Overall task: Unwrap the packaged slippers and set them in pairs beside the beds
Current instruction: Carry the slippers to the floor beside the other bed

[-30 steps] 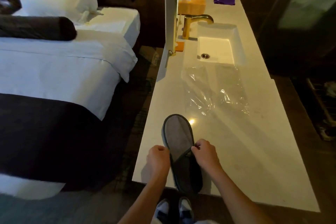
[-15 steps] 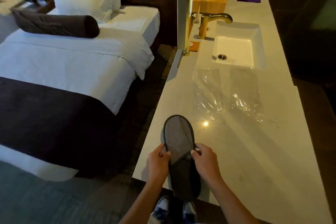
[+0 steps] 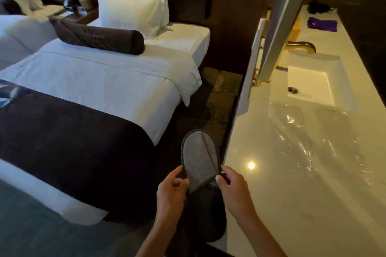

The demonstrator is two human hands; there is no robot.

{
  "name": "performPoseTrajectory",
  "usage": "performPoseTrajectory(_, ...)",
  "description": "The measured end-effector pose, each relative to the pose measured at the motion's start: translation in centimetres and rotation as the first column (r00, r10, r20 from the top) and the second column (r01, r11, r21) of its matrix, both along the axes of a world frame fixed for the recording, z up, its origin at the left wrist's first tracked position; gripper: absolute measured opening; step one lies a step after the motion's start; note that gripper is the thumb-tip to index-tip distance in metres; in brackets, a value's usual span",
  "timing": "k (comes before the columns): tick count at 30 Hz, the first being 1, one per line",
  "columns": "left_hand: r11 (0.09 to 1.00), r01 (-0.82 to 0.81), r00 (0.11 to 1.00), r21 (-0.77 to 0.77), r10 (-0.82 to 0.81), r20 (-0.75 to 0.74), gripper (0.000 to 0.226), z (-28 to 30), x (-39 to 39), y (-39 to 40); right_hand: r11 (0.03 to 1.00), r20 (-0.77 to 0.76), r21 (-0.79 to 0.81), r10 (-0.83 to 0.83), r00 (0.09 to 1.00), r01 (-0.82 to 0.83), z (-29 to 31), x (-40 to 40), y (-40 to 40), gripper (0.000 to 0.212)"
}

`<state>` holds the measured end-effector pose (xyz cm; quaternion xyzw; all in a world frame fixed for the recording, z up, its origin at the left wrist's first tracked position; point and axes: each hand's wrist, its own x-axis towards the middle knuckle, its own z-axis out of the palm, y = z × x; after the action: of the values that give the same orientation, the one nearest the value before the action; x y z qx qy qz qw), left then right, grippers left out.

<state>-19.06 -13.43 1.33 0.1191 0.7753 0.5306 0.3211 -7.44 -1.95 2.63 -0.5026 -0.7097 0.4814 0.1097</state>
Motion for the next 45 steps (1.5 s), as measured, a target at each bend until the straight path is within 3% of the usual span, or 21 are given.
performPoseTrajectory(4,0.997,0.023,0.998,0.072,-0.027,0.055,0.039,0.5,-9.1,-1.6,0.998,-0.016,-0.008,-0.061,0.998,0.061,0.2,-8.2,-1.8,0.046)
performPoseTrajectory(8,0.994,0.065,0.983,0.087,-0.078,0.165,0.012,1.4,-17.0,-1.9,0.990,-0.024,-0.043,-0.132,0.991,0.131,0.8,-14.8,-3.2,0.045)
performPoseTrajectory(15,0.984,0.122,0.939,0.132,-0.158,0.306,0.010,1.9,-24.3,0.3,0.952,-0.030,-0.158,-0.270,0.962,0.262,1.9,-20.9,-2.8,0.047)
performPoseTrajectory(19,0.976,0.177,0.930,0.129,-0.209,0.303,0.009,2.2,-26.4,3.3,0.916,-0.075,-0.227,-0.354,0.932,0.330,2.0,-22.6,-0.1,0.013)
performPoseTrajectory(21,0.972,0.194,0.929,0.129,-0.225,0.295,0.008,2.1,-27.8,5.2,0.902,-0.104,-0.255,-0.384,0.917,0.349,1.6,-23.7,1.6,0.006)
performPoseTrajectory(25,0.969,0.216,0.924,0.122,-0.243,0.294,0.009,1.7,-30.9,10.9,0.891,-0.124,-0.281,-0.402,0.907,0.357,0.7,-26.8,6.8,0.024)
performPoseTrajectory(28,0.970,0.222,0.929,0.102,-0.242,0.280,0.007,1.3,-33.4,16.5,0.889,-0.163,-0.296,-0.407,0.899,0.349,-0.1,-29.3,12.2,0.015)
performPoseTrajectory(32,0.967,0.245,0.934,0.075,-0.256,0.250,0.005,1.7,-35.5,24.5,0.889,-0.177,-0.290,-0.414,0.893,0.355,-0.3,-31.4,19.9,0.021)
performPoseTrajectory(37,0.961,0.263,0.925,0.088,-0.277,0.262,0.009,2.6,-37.9,33.2,0.901,-0.177,-0.253,-0.401,0.899,0.352,1.0,-33.3,28.7,0.008)
performPoseTrajectory(41,0.954,0.275,0.908,0.117,-0.298,0.295,0.005,2.4,-40.5,39.4,0.909,-0.186,-0.220,-0.395,0.899,0.354,1.8,-35.8,34.5,0.025)
performPoseTrajectory(45,0.937,0.309,0.883,0.161,-0.345,0.317,0.006,1.3,-44.1,45.9,0.900,-0.150,-0.194,-0.421,0.895,0.391,1.4,-39.3,40.7,0.017)
